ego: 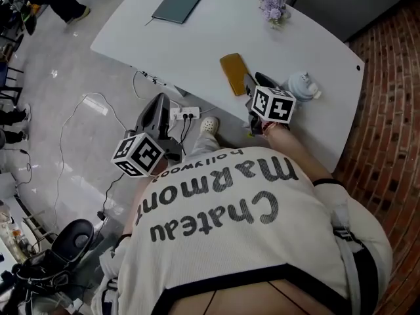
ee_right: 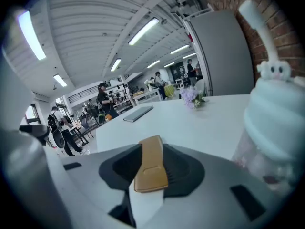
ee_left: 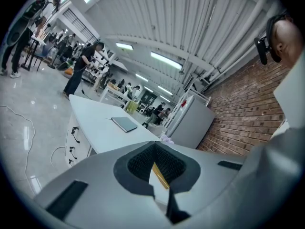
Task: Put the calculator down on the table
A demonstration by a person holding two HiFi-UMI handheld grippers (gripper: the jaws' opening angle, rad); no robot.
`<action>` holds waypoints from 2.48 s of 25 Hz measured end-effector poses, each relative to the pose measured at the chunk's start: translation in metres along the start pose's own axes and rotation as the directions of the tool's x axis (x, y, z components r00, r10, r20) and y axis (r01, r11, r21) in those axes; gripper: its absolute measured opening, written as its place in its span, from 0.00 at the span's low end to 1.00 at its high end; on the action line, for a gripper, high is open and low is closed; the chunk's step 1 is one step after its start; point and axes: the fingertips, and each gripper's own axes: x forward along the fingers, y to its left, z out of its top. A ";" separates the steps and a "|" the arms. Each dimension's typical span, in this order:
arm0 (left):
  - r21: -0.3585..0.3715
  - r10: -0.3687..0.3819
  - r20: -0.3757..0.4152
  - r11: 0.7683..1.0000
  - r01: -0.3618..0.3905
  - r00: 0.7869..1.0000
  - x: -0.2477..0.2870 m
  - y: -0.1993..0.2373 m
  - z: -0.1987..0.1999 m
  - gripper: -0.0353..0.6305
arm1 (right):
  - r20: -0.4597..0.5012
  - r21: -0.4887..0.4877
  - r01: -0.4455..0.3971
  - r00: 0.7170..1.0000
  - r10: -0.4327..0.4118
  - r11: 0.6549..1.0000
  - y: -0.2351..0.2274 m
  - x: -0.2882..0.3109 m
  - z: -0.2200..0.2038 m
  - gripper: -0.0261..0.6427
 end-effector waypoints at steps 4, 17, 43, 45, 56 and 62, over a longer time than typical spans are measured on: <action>0.002 0.004 0.014 1.000 -0.004 1.000 -0.012 -0.011 -0.007 0.06 | 0.078 0.017 -0.045 0.996 0.043 0.999 0.009 -0.024 0.011 0.15; 0.035 -0.023 0.068 0.999 0.020 0.997 -0.031 -0.045 -0.001 0.06 | 0.205 0.180 -0.301 0.943 0.264 0.937 0.060 -0.076 0.039 0.04; 0.095 -0.169 0.021 0.982 0.166 0.985 -0.025 -0.063 0.033 0.06 | 0.357 0.046 -0.313 0.892 0.277 0.949 0.120 -0.128 0.091 0.04; 0.096 -0.175 0.009 0.980 0.173 0.985 -0.030 -0.057 0.041 0.06 | 0.356 0.063 -0.294 0.899 0.254 0.954 0.124 -0.127 0.089 0.04; 0.060 -0.202 -0.041 0.977 0.204 0.979 -0.049 -0.028 0.042 0.06 | 0.316 0.078 -0.216 0.931 0.181 0.973 0.149 -0.127 0.061 0.04; 0.035 -0.178 -0.065 0.983 0.181 0.982 -0.055 -0.009 0.031 0.06 | 0.283 0.094 -0.187 0.947 0.154 0.978 0.146 -0.118 0.042 0.04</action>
